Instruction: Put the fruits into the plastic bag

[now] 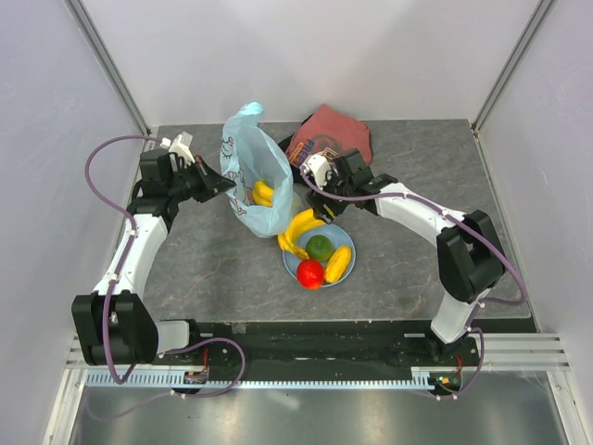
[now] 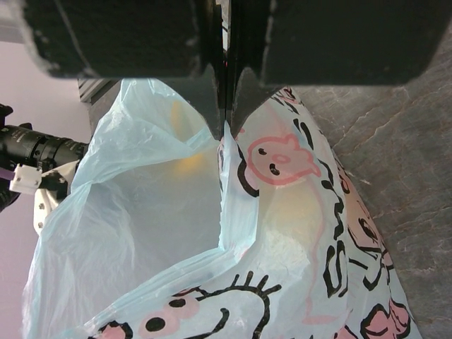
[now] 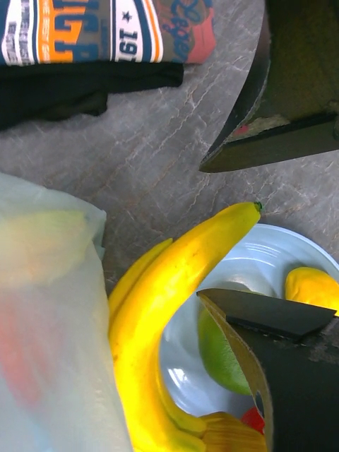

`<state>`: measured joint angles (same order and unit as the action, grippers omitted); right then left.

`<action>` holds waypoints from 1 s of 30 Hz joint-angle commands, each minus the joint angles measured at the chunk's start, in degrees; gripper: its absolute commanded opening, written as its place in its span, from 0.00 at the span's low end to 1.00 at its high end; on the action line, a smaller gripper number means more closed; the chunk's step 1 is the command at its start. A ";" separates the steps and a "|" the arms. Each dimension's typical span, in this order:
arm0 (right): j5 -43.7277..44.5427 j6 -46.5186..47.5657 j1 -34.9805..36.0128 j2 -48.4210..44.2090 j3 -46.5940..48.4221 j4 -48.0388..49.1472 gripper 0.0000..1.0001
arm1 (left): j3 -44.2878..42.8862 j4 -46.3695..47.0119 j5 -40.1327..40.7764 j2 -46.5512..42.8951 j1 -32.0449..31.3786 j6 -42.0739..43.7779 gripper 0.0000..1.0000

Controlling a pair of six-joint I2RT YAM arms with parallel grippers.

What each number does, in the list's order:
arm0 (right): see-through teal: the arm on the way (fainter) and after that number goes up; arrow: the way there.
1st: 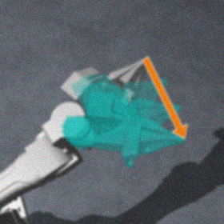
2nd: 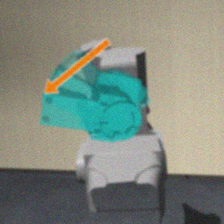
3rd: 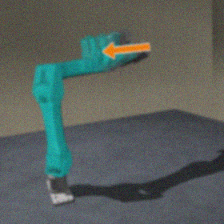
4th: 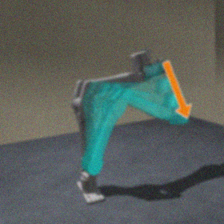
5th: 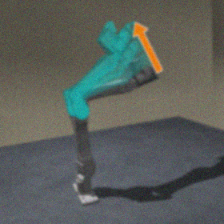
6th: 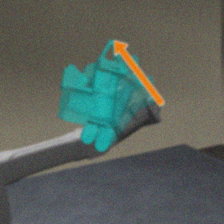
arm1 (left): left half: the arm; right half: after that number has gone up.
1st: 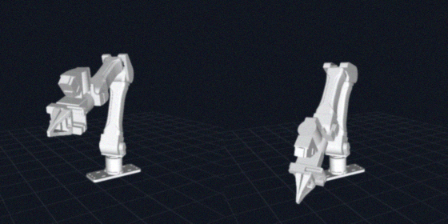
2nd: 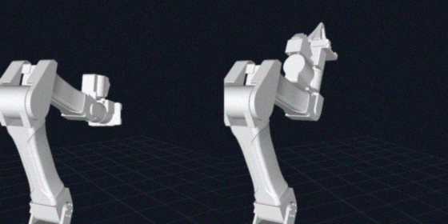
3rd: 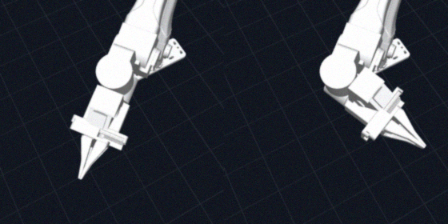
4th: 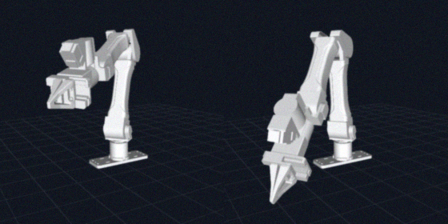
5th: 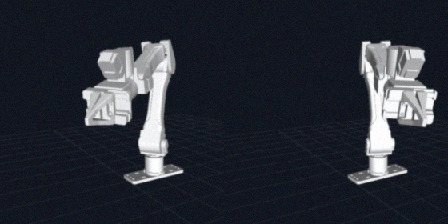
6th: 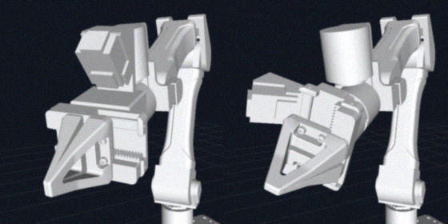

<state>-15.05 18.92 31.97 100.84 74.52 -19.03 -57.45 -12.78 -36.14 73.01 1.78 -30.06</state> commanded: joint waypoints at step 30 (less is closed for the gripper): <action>-7.89 10.70 -0.33 4.55 5.99 -7.52 0.29 | -0.82 -1.81 0.02 -2.17 -0.11 2.64 0.01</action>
<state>-22.50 28.18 31.64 106.52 79.20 -26.98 -57.47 -14.70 -36.07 72.51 1.78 -29.52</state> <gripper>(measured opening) 0.363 0.022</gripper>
